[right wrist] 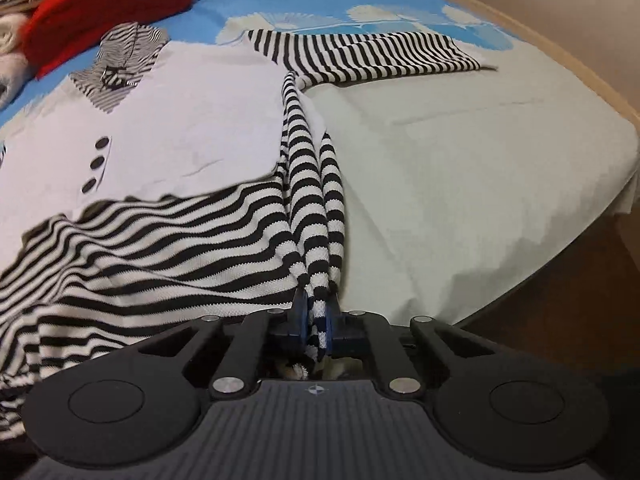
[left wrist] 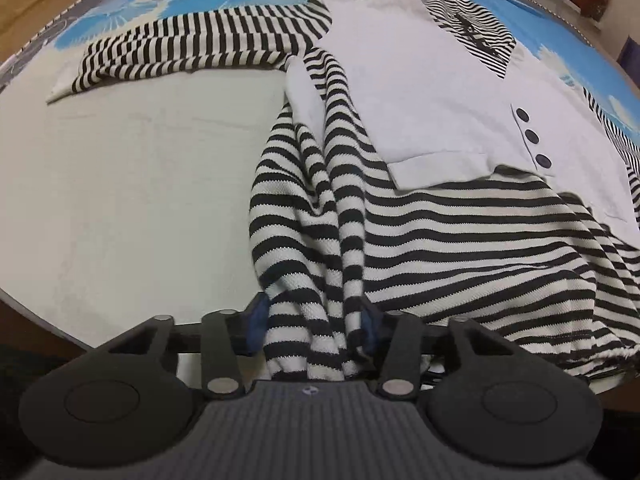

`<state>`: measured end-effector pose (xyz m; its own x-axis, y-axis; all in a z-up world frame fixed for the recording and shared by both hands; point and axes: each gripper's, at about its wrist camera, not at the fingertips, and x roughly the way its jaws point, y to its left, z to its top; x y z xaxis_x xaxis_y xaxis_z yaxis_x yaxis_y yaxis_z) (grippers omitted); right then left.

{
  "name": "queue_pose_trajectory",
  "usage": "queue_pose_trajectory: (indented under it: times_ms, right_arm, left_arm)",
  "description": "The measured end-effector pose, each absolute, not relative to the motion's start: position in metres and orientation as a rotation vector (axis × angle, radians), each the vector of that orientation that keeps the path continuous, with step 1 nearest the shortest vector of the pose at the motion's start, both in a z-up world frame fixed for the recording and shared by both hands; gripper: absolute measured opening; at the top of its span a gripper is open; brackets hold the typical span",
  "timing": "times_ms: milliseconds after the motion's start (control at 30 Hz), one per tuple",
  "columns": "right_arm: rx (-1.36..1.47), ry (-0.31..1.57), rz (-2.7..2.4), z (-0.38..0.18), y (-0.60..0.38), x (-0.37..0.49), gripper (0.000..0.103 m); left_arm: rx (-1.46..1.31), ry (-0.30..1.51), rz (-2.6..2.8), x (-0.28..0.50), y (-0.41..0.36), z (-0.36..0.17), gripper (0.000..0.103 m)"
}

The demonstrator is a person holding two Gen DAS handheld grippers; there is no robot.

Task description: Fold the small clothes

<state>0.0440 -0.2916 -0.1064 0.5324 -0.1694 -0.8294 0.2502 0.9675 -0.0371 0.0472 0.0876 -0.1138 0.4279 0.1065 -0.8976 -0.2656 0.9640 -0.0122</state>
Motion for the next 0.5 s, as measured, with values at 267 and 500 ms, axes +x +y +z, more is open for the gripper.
queue_pose_trajectory:
  times_ms: [267,500]
  right_arm:
    - [0.085,0.827,-0.253,-0.082,-0.284,0.040,0.039]
    - [0.056,0.931,-0.184,-0.098,-0.275,0.046,0.055]
  left_arm:
    - [-0.035,0.895,0.209,0.041,0.065,-0.080,0.053]
    - [-0.104,1.054,0.084,0.053,0.054,-0.107,0.053]
